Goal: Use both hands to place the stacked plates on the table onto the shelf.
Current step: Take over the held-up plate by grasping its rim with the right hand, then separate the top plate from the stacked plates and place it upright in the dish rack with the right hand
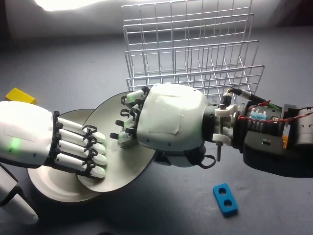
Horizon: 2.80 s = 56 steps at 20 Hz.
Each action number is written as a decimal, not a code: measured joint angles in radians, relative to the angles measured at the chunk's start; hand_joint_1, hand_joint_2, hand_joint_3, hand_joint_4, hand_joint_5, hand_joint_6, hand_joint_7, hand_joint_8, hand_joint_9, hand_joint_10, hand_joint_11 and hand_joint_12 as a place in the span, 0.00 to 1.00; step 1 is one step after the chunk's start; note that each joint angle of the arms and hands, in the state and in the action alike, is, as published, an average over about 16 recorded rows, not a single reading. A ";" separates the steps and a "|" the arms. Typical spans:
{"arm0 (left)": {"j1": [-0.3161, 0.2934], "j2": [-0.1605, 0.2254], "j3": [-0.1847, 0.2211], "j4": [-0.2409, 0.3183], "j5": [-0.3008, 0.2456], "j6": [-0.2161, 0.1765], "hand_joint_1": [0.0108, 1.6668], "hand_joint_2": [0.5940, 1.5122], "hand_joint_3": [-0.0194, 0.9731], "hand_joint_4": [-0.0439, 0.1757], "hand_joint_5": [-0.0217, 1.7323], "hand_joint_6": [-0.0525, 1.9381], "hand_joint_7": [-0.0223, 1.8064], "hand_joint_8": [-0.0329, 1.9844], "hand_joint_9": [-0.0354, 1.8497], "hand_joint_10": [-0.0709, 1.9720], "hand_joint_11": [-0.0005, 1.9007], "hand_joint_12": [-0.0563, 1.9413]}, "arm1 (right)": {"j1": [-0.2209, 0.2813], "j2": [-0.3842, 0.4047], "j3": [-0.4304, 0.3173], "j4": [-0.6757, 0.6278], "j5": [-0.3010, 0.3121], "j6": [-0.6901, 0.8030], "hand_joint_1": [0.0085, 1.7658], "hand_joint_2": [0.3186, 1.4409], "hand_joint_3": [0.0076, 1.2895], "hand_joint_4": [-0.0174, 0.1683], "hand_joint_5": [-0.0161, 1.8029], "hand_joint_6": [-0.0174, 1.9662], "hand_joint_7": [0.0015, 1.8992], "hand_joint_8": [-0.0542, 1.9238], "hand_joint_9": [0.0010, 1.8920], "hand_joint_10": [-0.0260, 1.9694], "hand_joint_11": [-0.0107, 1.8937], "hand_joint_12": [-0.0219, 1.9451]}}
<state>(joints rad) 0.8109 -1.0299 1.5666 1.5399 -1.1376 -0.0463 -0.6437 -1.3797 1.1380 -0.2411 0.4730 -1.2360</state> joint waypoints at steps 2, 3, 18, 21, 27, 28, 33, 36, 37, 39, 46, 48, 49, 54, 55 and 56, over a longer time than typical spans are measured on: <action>-0.002 0.000 0.001 0.001 -0.001 0.000 0.00 0.58 0.04 0.21 0.08 0.04 0.06 0.02 0.06 0.04 0.01 0.03 | 0.001 -0.004 0.002 -0.002 0.012 0.000 0.63 0.69 0.01 0.13 0.39 0.23 0.40 0.17 0.44 0.04 0.26 0.64; -0.004 0.000 0.002 0.002 -0.001 0.000 0.00 0.58 0.04 0.21 0.08 0.04 0.07 0.02 0.06 0.04 0.01 0.03 | 0.001 -0.006 0.002 -0.003 0.018 0.000 0.63 0.68 0.01 0.14 0.41 0.26 0.41 0.19 0.47 0.04 0.29 0.65; -0.081 0.017 0.072 -0.010 -0.016 -0.021 0.00 0.60 0.03 0.21 0.09 0.03 0.08 0.03 0.08 0.04 0.02 0.04 | 0.037 -0.010 0.000 -0.005 0.030 0.025 0.64 0.62 0.00 0.20 0.47 0.46 0.48 0.46 0.58 0.13 0.44 0.64; -0.094 0.022 0.104 -0.019 -0.025 -0.031 0.00 0.60 0.04 0.21 0.09 0.03 0.09 0.03 0.08 0.04 0.02 0.05 | 0.055 -0.001 -0.012 -0.002 0.022 0.035 0.64 0.62 0.00 0.20 0.48 0.47 0.49 0.47 0.58 0.16 0.43 0.64; -0.106 0.024 0.168 -0.032 -0.043 -0.044 0.00 0.60 0.04 0.22 0.10 0.03 0.09 0.03 0.09 0.04 0.03 0.05 | 0.099 0.032 -0.061 0.008 0.007 0.054 0.65 0.62 0.00 0.17 0.50 0.48 0.51 0.49 0.58 0.19 0.44 0.63; -0.108 0.025 0.178 -0.034 -0.046 -0.045 0.00 0.60 0.04 0.22 0.09 0.03 0.09 0.03 0.09 0.04 0.03 0.05 | 0.107 0.041 -0.073 0.012 0.004 0.055 0.65 0.62 0.00 0.17 0.51 0.48 0.51 0.50 0.58 0.19 0.44 0.63; -0.114 0.025 0.221 -0.046 -0.055 -0.050 0.00 0.60 0.04 0.22 0.10 0.03 0.09 0.03 0.09 0.04 0.03 0.05 | 0.150 0.093 -0.143 0.042 -0.008 0.056 0.65 0.62 0.00 0.17 0.52 0.50 0.52 0.50 0.60 0.14 0.45 0.62; -0.116 0.025 0.238 -0.050 -0.057 -0.052 0.00 0.60 0.04 0.22 0.10 0.03 0.09 0.03 0.08 0.04 0.03 0.06 | 0.179 0.134 -0.190 0.074 -0.022 0.056 0.65 0.62 0.00 0.17 0.52 0.52 0.52 0.50 0.61 0.13 0.45 0.62; -0.117 0.025 0.242 -0.051 -0.058 -0.052 0.00 0.60 0.04 0.22 0.10 0.03 0.09 0.03 0.08 0.04 0.03 0.06 | 0.190 0.150 -0.206 0.087 -0.029 0.056 0.65 0.62 0.00 0.17 0.52 0.53 0.52 0.50 0.61 0.13 0.46 0.62; -0.117 0.025 0.250 -0.052 -0.059 -0.054 0.00 0.59 0.04 0.22 0.10 0.03 0.09 0.03 0.08 0.04 0.03 0.06 | 0.212 0.183 -0.238 0.115 -0.045 0.059 0.65 0.62 0.00 0.17 0.52 0.54 0.52 0.50 0.62 0.12 0.46 0.62; -0.116 0.025 0.266 -0.057 -0.060 -0.059 0.00 0.59 0.04 0.23 0.10 0.03 0.09 0.03 0.08 0.04 0.03 0.07 | 0.308 0.307 -0.316 0.204 -0.123 0.157 0.66 0.62 0.00 0.19 0.52 0.55 0.53 0.50 0.63 0.10 0.47 0.62; -0.115 0.025 0.267 -0.059 -0.060 -0.060 0.00 0.59 0.04 0.23 0.10 0.03 0.09 0.03 0.08 0.04 0.03 0.07 | 0.338 0.338 -0.325 0.221 -0.151 0.218 0.66 0.62 0.00 0.19 0.51 0.55 0.53 0.50 0.63 0.09 0.47 0.62; -0.113 0.025 0.268 -0.059 -0.060 -0.061 0.00 0.59 0.04 0.23 0.10 0.03 0.09 0.03 0.08 0.04 0.03 0.07 | 0.353 0.352 -0.327 0.227 -0.165 0.252 0.66 0.62 0.00 0.19 0.51 0.55 0.53 0.50 0.63 0.09 0.47 0.62; -0.103 0.024 0.271 -0.059 -0.060 -0.063 0.00 0.59 0.03 0.23 0.10 0.03 0.09 0.03 0.09 0.04 0.03 0.08 | 0.425 0.402 -0.303 0.241 -0.227 0.447 0.66 0.62 0.00 0.20 0.51 0.54 0.53 0.50 0.64 0.08 0.47 0.62; -0.100 0.023 0.271 -0.059 -0.059 -0.063 0.00 0.59 0.03 0.23 0.10 0.03 0.09 0.03 0.09 0.04 0.03 0.08 | 0.438 0.409 -0.293 0.241 -0.238 0.489 0.66 0.62 0.00 0.20 0.51 0.54 0.53 0.50 0.64 0.08 0.47 0.62; -0.098 0.022 0.271 -0.059 -0.058 -0.063 0.00 0.59 0.03 0.23 0.10 0.03 0.09 0.03 0.09 0.04 0.03 0.08 | 0.450 0.413 -0.281 0.240 -0.248 0.530 0.66 0.62 0.00 0.20 0.51 0.54 0.53 0.50 0.64 0.08 0.47 0.62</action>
<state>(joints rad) 0.7134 -1.0081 1.8378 1.4805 -1.1953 -0.1093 -0.1936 -0.9663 0.8568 -0.0010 0.2246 -0.7059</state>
